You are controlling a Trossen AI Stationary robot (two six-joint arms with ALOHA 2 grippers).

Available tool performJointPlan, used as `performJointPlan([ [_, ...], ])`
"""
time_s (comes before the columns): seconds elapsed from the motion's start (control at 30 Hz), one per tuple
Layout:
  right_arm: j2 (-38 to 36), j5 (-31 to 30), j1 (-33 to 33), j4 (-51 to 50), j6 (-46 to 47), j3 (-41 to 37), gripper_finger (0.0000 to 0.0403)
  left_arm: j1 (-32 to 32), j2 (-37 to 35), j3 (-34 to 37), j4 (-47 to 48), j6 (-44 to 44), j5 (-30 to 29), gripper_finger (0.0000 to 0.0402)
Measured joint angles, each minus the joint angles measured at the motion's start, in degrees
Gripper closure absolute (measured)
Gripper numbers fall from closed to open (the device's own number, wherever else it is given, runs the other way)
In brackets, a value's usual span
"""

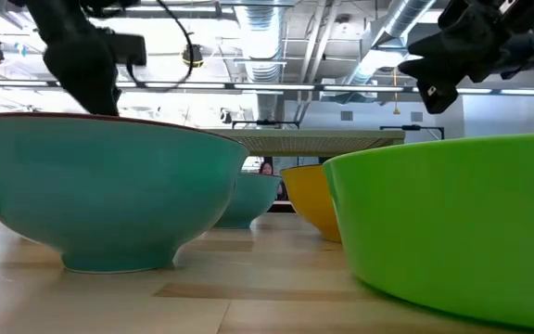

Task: Pick & Place Mini bowls
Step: Put the top yellow patterned bowl on the shelf

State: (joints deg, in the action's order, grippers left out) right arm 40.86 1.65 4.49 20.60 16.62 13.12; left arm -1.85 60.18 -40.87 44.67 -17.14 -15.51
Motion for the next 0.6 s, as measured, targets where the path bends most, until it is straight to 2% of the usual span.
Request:
performJointPlan([
  [0.2,2.84,-0.04,0.00,0.09,0.00,0.33,0.0280,4.03,4.42,3.47,0.03,-1.15,7.54,0.0177],
  [0.6,6.15,-0.11,0.00,2.23,0.00,0.36,0.0280,4.22,6.37,7.26,-1.19,-2.84,8.11,0.0193],
])
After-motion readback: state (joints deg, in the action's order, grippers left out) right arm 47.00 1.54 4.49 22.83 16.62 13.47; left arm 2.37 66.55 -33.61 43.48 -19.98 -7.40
